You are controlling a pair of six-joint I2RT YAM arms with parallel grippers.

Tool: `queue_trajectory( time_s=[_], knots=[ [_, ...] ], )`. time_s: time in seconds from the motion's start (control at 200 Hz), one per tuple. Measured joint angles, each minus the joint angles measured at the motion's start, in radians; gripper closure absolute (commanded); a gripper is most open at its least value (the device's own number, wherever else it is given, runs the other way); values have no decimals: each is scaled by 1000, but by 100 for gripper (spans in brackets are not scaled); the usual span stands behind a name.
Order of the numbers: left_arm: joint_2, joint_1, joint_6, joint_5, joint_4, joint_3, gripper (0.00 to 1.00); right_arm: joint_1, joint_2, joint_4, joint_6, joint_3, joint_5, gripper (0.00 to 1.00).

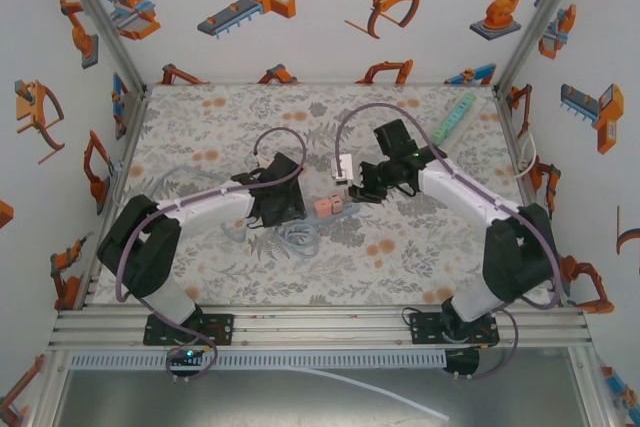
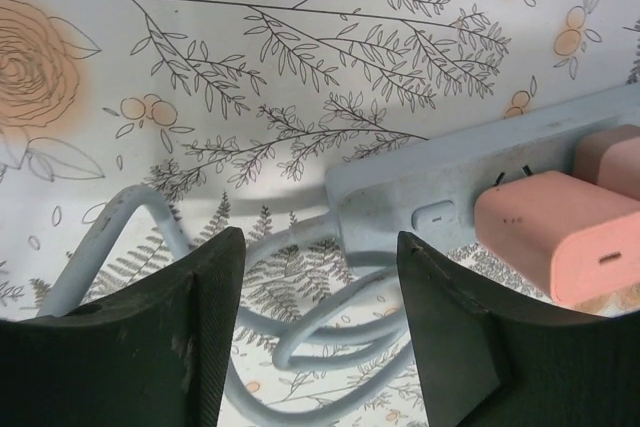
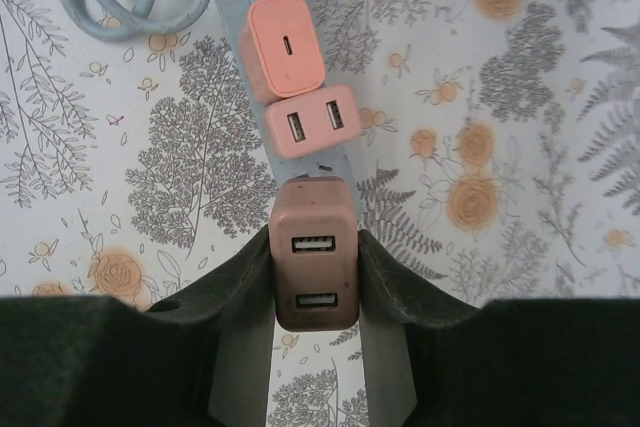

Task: Pull the plug off the socket

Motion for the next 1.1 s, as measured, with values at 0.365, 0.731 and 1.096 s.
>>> queue_trajectory(
  time_s=[0.365,0.731,1.096],
  knots=[
    [-250,0,97,-21,-16,43,32,-5,-319,464,602,-314,111,70],
    [-601,0,429,206,47,-20,26,-7,-502,580,1231,-480,211,73],
    [-807,-6,814,569,-25,-56,0,-7,-524,565,1574,-671,169,73]
  ],
)
